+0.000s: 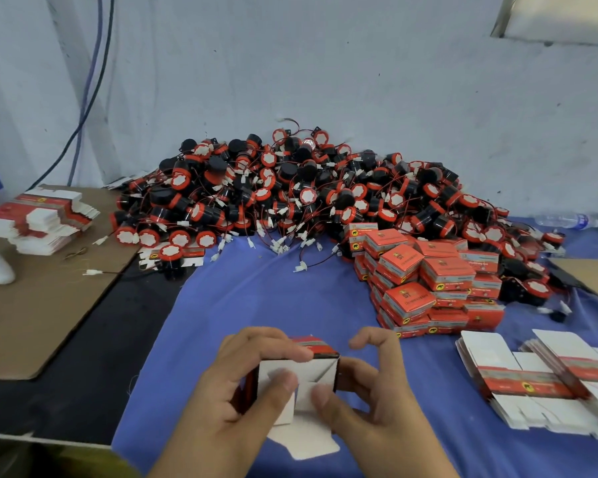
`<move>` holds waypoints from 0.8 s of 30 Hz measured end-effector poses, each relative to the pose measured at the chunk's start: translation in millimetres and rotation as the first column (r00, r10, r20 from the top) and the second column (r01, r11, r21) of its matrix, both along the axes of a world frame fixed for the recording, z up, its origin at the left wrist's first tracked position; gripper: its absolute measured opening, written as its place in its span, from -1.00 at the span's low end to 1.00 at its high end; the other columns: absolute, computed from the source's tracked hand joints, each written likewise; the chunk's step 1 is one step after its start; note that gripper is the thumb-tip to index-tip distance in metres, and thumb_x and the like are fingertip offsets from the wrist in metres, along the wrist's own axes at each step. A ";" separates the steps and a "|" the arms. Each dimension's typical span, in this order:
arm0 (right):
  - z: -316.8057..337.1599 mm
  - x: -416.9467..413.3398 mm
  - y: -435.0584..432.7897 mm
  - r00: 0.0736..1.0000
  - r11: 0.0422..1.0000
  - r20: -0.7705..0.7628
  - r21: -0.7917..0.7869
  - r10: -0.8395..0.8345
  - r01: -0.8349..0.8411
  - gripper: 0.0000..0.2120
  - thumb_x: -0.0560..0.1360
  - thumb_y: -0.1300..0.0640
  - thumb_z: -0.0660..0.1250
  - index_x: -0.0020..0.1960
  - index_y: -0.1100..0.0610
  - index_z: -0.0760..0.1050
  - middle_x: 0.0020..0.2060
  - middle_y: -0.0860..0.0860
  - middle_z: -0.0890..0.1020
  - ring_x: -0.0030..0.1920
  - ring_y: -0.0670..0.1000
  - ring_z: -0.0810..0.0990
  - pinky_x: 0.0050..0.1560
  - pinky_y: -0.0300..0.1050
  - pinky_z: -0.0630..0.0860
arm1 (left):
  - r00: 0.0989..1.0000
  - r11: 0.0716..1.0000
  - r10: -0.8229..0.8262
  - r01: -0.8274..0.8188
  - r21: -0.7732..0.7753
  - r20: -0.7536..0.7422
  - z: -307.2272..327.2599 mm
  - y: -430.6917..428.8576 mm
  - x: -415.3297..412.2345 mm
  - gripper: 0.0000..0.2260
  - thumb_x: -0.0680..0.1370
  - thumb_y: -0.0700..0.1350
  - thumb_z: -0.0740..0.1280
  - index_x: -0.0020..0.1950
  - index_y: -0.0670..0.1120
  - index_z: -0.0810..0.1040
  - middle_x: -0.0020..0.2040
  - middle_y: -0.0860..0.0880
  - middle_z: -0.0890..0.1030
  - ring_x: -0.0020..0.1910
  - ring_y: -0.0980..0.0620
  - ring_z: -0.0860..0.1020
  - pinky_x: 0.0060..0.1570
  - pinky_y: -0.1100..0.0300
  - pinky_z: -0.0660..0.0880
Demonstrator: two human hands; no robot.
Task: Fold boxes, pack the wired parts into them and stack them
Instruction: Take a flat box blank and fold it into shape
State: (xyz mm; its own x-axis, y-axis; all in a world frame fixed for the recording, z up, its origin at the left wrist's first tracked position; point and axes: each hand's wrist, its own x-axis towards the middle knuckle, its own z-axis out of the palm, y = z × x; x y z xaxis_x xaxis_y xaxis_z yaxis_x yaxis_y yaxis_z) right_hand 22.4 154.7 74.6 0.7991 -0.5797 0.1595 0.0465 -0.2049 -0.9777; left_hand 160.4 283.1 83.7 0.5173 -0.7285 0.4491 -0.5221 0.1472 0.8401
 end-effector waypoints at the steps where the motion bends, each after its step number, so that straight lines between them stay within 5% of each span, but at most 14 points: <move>1: -0.4 -0.3 1.8 1.000 0.998 0.005 -0.066 -0.022 0.023 -0.65 0.53 0.14 0.44 0.05 -0.16 0.30 -0.04 -0.07 0.72 -0.08 -0.03 0.67 -0.24 -0.05 0.59 | 0.999 1.000 0.007 -0.008 -0.011 -0.041 -1.2 -0.5 0.5 -0.84 0.50 0.01 0.40 0.04 0.24 0.65 0.12 0.12 0.62 0.17 0.10 0.57 0.06 0.40 0.45; 4: 2.2 -4.9 2.4 0.999 0.985 -0.021 -0.167 0.038 -0.041 -0.68 0.50 -0.35 0.30 -0.01 -0.11 0.44 0.01 -0.19 0.68 -0.24 -0.16 0.56 -0.13 0.06 0.57 | 0.970 0.997 0.045 -0.059 -0.051 -0.238 0.4 0.1 4.3 -0.87 0.54 0.01 0.45 0.05 0.21 0.67 0.03 0.09 0.67 0.01 0.15 0.63 -0.04 0.43 0.49; 7: 2.3 -8.7 1.9 0.984 0.962 -0.093 -0.214 0.152 -0.169 -0.54 0.40 -0.47 0.33 0.06 -0.14 0.53 0.36 -0.25 0.52 0.04 -0.14 0.64 0.09 -0.07 0.60 | 0.943 0.996 0.047 -0.069 -0.056 -0.331 1.7 3.2 8.5 -0.80 0.46 0.00 0.46 0.07 0.17 0.68 -0.01 0.01 0.67 -0.05 0.10 0.63 -0.10 0.43 0.50; 10: -3.5 -0.9 12.8 0.995 0.982 0.099 -0.187 -0.018 0.037 -0.67 0.38 -0.30 0.47 -0.12 -0.08 0.51 0.24 -0.08 0.64 -0.03 -0.05 0.67 -0.08 -0.20 0.58 | 0.947 0.999 -0.019 0.002 -0.054 -0.321 9.5 2.5 -2.1 -0.73 0.41 0.24 0.47 0.06 0.20 0.66 0.03 0.09 0.67 0.01 0.09 0.64 -0.05 0.37 0.54; 12: -8.4 6.1 23.5 0.963 0.989 0.228 -0.014 -0.142 0.150 -0.61 0.34 -0.15 0.57 -0.05 -0.02 0.44 0.11 0.07 0.69 -0.10 0.01 0.68 -0.16 -0.08 0.62 | 0.969 0.996 -0.008 -0.013 -0.084 -0.245 10.5 0.4 -13.5 -0.61 0.38 0.41 0.37 0.07 0.23 0.65 0.10 0.17 0.65 0.08 0.15 0.62 -0.03 0.36 0.55; 15: -6.0 11.3 30.6 0.919 0.965 0.300 0.129 -0.256 0.227 -0.50 0.29 0.15 0.55 0.12 -0.16 0.46 0.00 0.10 0.71 0.00 0.05 0.68 -0.19 -0.08 0.64 | 0.990 0.990 0.011 -0.030 -0.140 -0.138 12.6 -3.3 -28.7 -0.74 0.44 0.19 0.35 0.10 0.23 0.64 0.14 0.15 0.63 0.17 0.11 0.56 -0.02 0.36 0.56; 19: -1.4 13.9 33.9 0.923 0.969 0.296 0.103 -0.247 0.226 -0.58 0.30 0.20 0.51 0.07 -0.16 0.59 -0.03 0.07 0.72 0.02 0.02 0.68 -0.18 -0.19 0.61 | 0.991 0.977 0.122 -0.131 -0.169 -0.060 5.3 -6.7 -34.5 -0.67 0.44 -0.19 0.35 0.07 0.20 0.64 0.12 0.07 0.62 0.14 0.00 0.59 -0.03 0.38 0.52; 24: 3.5 15.3 37.0 0.923 0.959 0.270 0.139 -0.275 0.246 -0.43 0.35 0.50 0.51 -0.03 -0.19 0.58 -0.15 0.07 0.71 -0.10 -0.02 0.69 -0.22 -0.25 0.60 | 0.982 0.962 0.164 -0.179 -0.204 -0.091 4.6 -10.0 -38.1 -0.63 0.40 -0.28 0.32 0.07 0.11 0.66 0.09 -0.02 0.63 0.08 -0.02 0.65 -0.07 0.10 0.64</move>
State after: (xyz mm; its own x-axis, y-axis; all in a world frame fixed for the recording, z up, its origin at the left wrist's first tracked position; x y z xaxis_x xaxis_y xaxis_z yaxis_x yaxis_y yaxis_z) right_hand 37.7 191.7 78.1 0.5473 -0.7860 0.2874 0.2837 -0.1489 -0.9473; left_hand 122.2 273.0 88.2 0.6631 -0.5192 0.5392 -0.4936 0.2382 0.8364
